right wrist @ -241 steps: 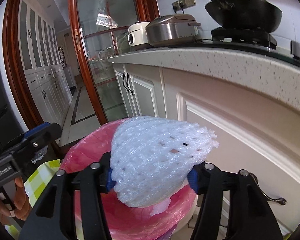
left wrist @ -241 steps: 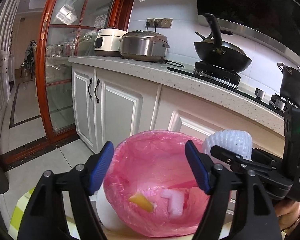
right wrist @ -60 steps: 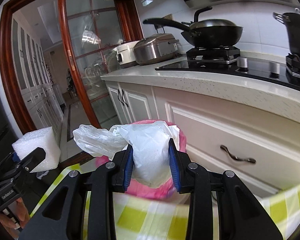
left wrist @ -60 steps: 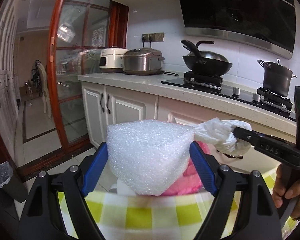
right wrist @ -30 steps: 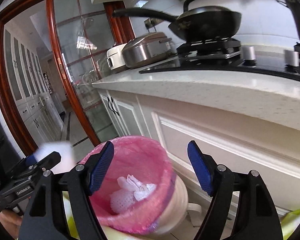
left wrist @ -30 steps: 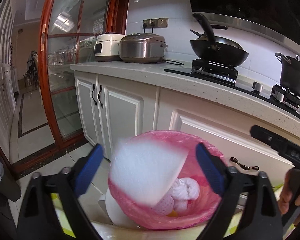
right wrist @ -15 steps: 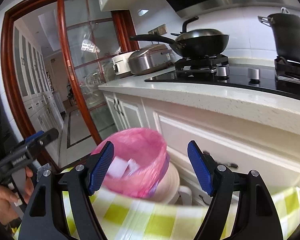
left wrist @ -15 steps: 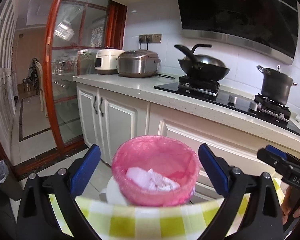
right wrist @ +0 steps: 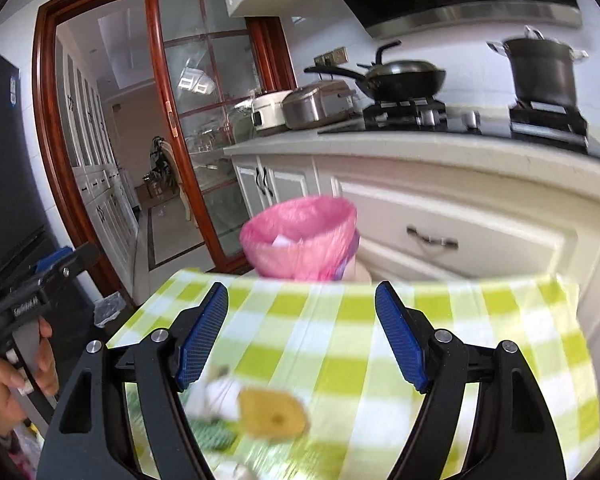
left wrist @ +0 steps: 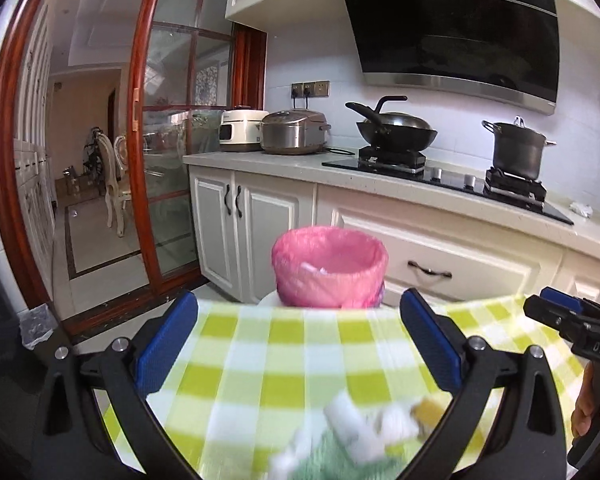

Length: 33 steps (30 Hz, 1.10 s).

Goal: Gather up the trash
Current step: 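Return both tools to the table over the remaining trash, then grasp the white paper napkin with the right gripper while the left gripper grasps the green striped cloth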

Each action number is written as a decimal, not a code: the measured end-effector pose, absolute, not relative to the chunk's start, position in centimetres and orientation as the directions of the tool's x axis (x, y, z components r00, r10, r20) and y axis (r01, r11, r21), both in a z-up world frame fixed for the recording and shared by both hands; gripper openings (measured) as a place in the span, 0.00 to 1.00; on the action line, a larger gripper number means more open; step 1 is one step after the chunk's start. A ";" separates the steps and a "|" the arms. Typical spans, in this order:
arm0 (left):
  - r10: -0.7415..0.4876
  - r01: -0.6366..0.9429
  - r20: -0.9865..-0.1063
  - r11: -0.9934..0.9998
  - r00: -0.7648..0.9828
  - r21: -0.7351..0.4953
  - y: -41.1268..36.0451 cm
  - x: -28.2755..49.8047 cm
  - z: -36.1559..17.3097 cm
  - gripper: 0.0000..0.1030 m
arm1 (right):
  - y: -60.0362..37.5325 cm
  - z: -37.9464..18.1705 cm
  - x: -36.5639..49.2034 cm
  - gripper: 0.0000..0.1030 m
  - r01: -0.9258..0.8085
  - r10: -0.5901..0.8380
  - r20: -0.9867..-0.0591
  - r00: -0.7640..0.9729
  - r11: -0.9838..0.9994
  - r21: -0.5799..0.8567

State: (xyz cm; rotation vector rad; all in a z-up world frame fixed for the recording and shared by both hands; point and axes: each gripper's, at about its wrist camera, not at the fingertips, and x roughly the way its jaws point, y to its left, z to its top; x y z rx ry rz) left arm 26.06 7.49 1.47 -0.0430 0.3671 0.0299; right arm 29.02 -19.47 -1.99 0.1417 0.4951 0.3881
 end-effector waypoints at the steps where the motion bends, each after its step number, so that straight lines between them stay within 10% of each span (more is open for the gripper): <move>1: 0.019 -0.036 -0.363 0.998 0.932 -0.041 7.6 25.0 1.0 0.95 | -19.3 -2.4 28.3 0.70 -0.326 0.394 -0.441 0.806 0.918 0.225; 33: 0.083 -0.104 -0.441 0.994 0.894 -0.023 10.9 17.3 -8.3 0.95 | -9.7 -14.3 24.2 0.70 -0.444 0.418 -0.694 0.586 0.882 0.157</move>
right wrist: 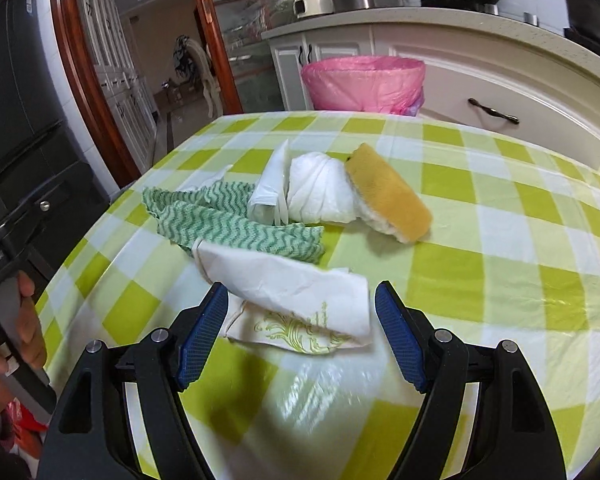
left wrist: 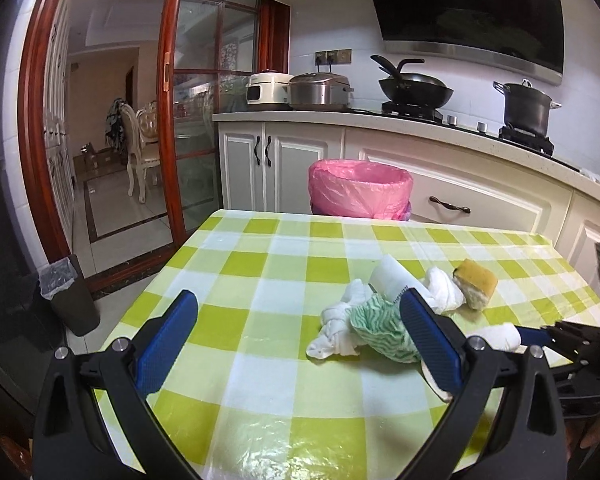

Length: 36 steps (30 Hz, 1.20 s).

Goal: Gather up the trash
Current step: 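Grasp the white paper napkin with the right gripper while the left gripper grasps the green striped cloth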

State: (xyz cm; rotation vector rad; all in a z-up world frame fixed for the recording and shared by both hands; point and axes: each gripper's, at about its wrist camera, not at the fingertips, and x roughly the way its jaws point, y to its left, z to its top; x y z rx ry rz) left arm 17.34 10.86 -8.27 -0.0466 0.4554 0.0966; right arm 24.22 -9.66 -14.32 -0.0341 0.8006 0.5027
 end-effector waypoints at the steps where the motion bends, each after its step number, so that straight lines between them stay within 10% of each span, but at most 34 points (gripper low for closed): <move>1: 0.085 -0.106 -0.439 0.994 0.894 -0.024 11.0 17.3 -8.2 0.95 | -9.4 -14.4 24.5 0.70 -0.448 0.421 -0.695 0.583 0.880 0.157; 8: 0.101 -0.129 -0.445 0.991 0.890 -0.034 11.7 17.2 -7.9 0.95 | -8.4 -14.7 25.9 0.70 -0.472 0.452 -0.702 0.551 0.862 0.185; 14: 0.100 -0.132 -0.465 0.991 0.880 -0.036 11.2 17.5 -8.3 0.95 | -9.6 -14.5 25.6 0.35 -0.480 0.480 -0.688 0.544 0.851 0.214; 31: 0.017 -0.060 -0.548 0.996 0.836 -0.060 6.1 21.5 -10.0 0.94 | -18.5 -12.9 22.2 0.34 -0.372 0.456 -0.633 0.625 0.887 0.272; 36: 0.015 -0.077 -0.600 0.994 0.800 -0.078 5.3 24.2 -10.9 0.80 | -19.7 -12.0 22.1 0.34 -0.364 0.464 -0.603 0.650 0.886 0.289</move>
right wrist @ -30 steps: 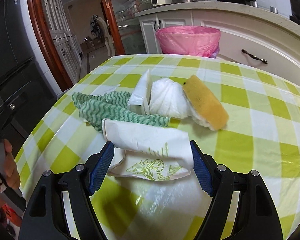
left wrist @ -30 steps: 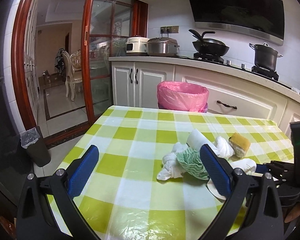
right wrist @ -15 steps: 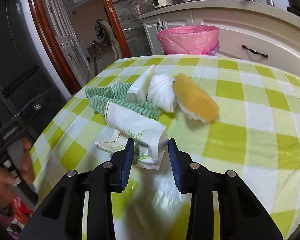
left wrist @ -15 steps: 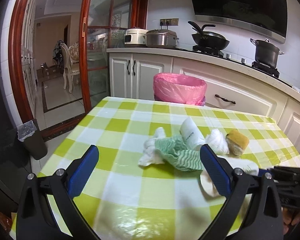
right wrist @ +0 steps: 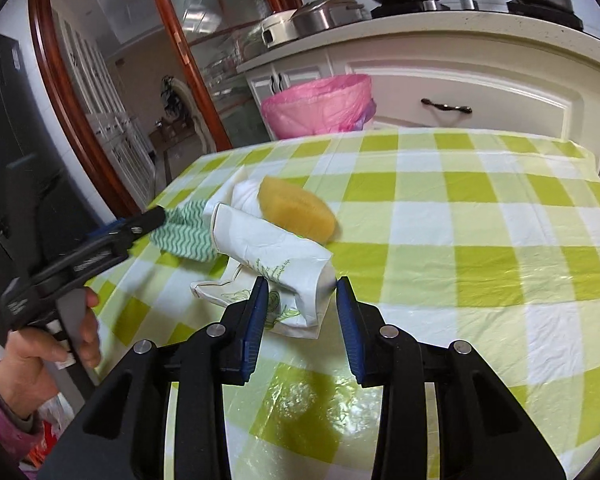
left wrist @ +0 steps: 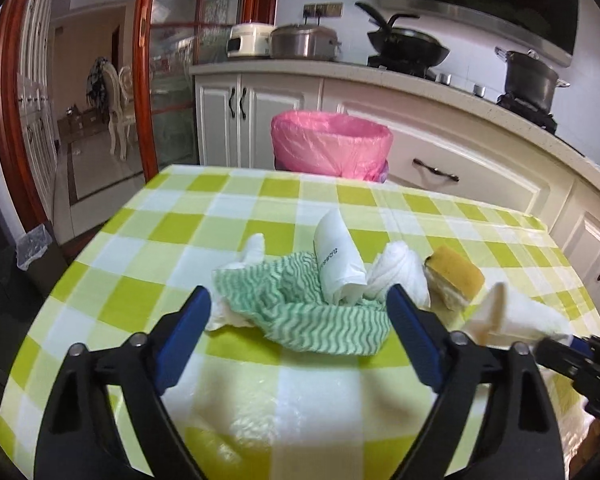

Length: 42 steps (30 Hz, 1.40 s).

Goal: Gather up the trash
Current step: 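Grasp the white paper napkin with the right gripper while the left gripper grasps the green striped cloth, then carry the green cloth and paper napkin to the pink bin and release both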

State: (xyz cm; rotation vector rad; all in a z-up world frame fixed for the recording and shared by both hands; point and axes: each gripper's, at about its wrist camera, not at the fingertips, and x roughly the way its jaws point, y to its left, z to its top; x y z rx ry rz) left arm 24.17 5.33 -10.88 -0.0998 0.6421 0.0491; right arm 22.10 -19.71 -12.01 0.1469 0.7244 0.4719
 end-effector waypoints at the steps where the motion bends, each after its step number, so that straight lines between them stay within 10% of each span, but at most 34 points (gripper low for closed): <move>1: 0.013 -0.071 -0.615 0.995 0.789 -0.069 5.0 24.8 -11.2 0.76 | -19.7 -11.9 21.9 0.34 -0.364 0.464 -0.599 0.653 0.886 0.289; 10: -0.033 0.031 -0.673 0.999 0.739 -0.016 2.9 25.1 -12.8 0.05 | -20.7 -11.6 21.6 0.34 -0.353 0.477 -0.576 0.664 0.879 0.321; 42: -0.094 0.068 -0.403 0.995 0.910 -0.078 5.4 20.3 -0.8 0.03 | -18.6 -4.9 24.5 0.34 -0.394 0.490 -0.464 0.739 0.871 0.293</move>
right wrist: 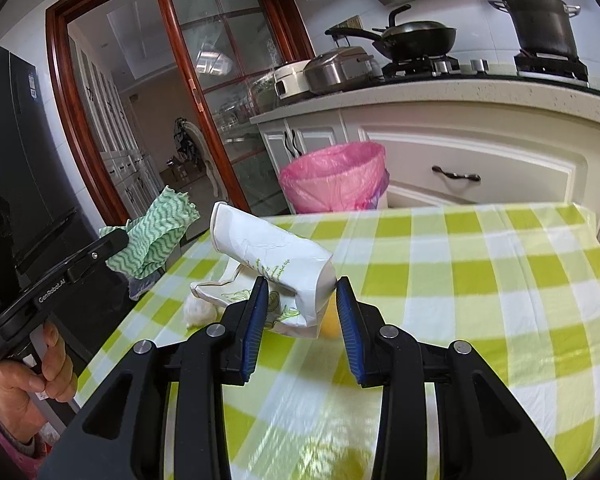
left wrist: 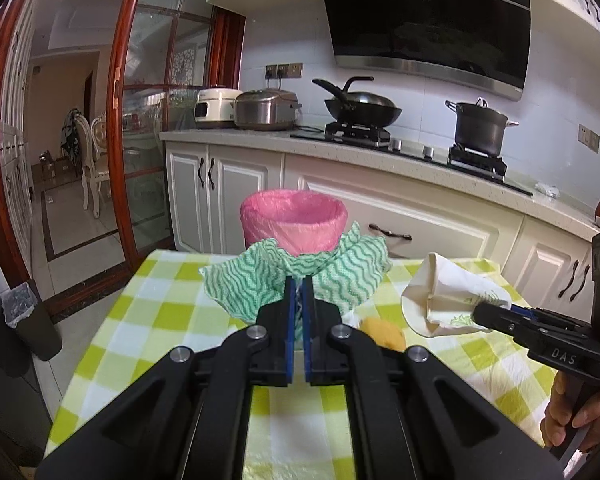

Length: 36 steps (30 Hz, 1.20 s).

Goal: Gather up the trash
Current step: 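Carry the green cloth and paper napkin to the pink bin and release both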

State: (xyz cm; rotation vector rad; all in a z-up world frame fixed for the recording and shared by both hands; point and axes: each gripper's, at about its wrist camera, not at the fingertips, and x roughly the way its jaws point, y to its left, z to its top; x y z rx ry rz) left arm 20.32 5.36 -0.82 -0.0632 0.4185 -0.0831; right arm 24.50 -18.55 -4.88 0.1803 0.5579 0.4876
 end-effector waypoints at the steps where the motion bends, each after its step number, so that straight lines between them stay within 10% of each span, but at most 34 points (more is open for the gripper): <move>1: -0.094 0.070 -0.395 0.995 0.914 -0.074 5.4 20.7 -0.4 0.03 | -18.5 -4.7 24.9 0.34 -0.394 0.489 -0.461 0.741 0.872 0.292; 36: -0.147 0.117 -0.439 0.989 0.886 -0.095 7.6 57.4 2.0 0.03 | -14.1 -2.8 56.7 0.34 -0.297 0.394 -0.479 0.784 0.917 0.267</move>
